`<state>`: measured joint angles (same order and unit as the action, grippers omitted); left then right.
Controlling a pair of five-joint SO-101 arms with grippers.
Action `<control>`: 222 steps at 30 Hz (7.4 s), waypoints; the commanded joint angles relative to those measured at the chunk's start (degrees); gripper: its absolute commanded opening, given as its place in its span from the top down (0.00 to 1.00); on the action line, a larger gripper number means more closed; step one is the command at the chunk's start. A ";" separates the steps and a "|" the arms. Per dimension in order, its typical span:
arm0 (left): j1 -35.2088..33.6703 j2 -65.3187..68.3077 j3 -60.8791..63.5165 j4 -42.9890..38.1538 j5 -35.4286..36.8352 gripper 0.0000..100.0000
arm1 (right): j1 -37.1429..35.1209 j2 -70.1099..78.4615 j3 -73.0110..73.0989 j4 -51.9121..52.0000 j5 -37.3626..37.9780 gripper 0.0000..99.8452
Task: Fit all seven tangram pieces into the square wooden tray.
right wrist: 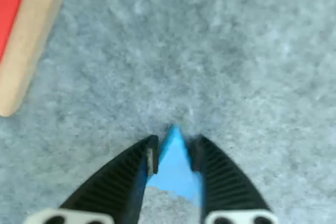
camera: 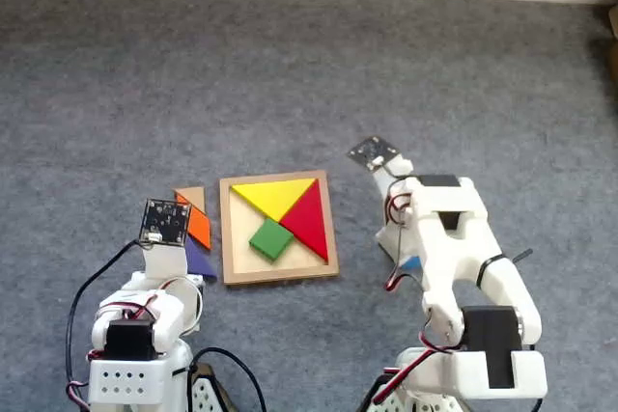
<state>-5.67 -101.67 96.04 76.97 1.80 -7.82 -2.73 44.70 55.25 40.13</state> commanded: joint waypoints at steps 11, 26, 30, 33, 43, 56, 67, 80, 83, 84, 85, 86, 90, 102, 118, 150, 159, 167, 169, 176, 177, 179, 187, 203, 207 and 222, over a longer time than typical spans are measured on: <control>0.04 -2.68 1.19 0.18 0.26 0.93 | -0.75 -10.33 -2.07 7.16 0.26 0.96; 0.04 -2.68 1.19 0.18 0.26 0.93 | 0.92 -24.84 11.21 13.85 5.89 0.78; 0.04 -2.68 1.19 0.18 0.26 0.93 | 4.09 -24.84 12.70 10.42 9.14 0.78; 0.04 -2.68 1.19 0.18 0.26 0.93 | 4.62 -24.84 15.16 7.78 10.81 0.78; 0.04 -2.68 1.19 0.18 0.26 0.93 | 4.62 -24.84 21.05 1.27 12.04 0.84; 0.04 -2.68 1.19 0.18 0.26 0.93 | 4.53 -25.54 12.97 9.71 7.30 0.95; 0.04 -2.68 1.19 0.18 0.26 0.93 | -3.82 -24.92 3.74 13.49 -8.00 0.95; 0.04 -2.68 1.19 0.18 0.26 0.93 | -8.04 -24.84 3.74 12.44 -17.49 0.82; 0.04 -2.68 1.19 0.18 0.26 0.93 | -8.04 -24.48 4.88 9.80 -17.49 0.82; 0.04 -2.68 1.19 0.18 0.26 0.93 | -8.04 -23.96 5.32 9.63 -17.49 0.82; 0.04 -2.68 1.19 0.18 0.26 0.93 | -8.04 -23.43 5.67 9.54 -17.49 0.82; 0.04 -2.68 1.19 0.18 0.26 0.93 | -8.04 -22.73 5.85 9.54 -17.58 0.82; 0.04 -2.68 1.19 0.18 0.26 0.93 | -7.60 -18.68 5.76 9.36 -21.98 0.82; 0.04 -2.68 1.19 0.18 0.26 0.93 | -2.15 -5.23 5.76 2.59 -23.21 0.84; 0.04 -2.68 1.19 0.18 0.26 0.93 | -2.33 -15.16 2.95 7.25 -19.78 0.99; 0.04 -2.68 1.19 0.18 0.26 0.93 | -36.44 5.67 -27.74 19.56 -4.13 0.99; 0.04 -2.68 1.19 0.18 0.26 0.93 | -36.09 8.13 -28.88 17.45 -6.77 0.91; 0.04 -2.68 1.19 0.18 0.26 0.93 | -33.01 8.04 -31.60 17.54 -9.05 0.88; 0.04 -2.68 1.19 0.18 0.26 0.93 | -31.60 8.13 -31.60 17.54 -8.88 0.88; 0.04 -2.68 1.19 0.18 0.26 0.93 | -30.11 8.13 -31.60 17.54 -8.97 0.88; 0.04 -2.68 1.19 0.18 0.26 0.93 | -30.11 8.13 -31.60 17.54 -9.05 0.88; 0.04 -2.68 1.19 0.18 0.26 0.93 | -30.11 8.13 -31.60 17.54 -9.05 0.88; 0.04 -2.68 1.19 0.18 0.26 0.93 | -30.29 8.48 -30.55 12.62 -9.05 0.88; 0.04 -2.68 1.19 0.18 0.26 0.93 | -29.23 4.00 -26.07 9.45 -9.05 0.88; 0.04 -2.68 1.19 0.18 0.26 0.93 | -29.23 -3.03 -22.81 10.59 -9.14 0.88; 0.04 -2.68 1.19 0.18 0.26 0.93 | -30.02 -7.87 -5.76 -3.38 -9.14 0.88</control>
<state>-5.67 -101.67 96.04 76.97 1.80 -37.98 -7.56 39.16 54.55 31.69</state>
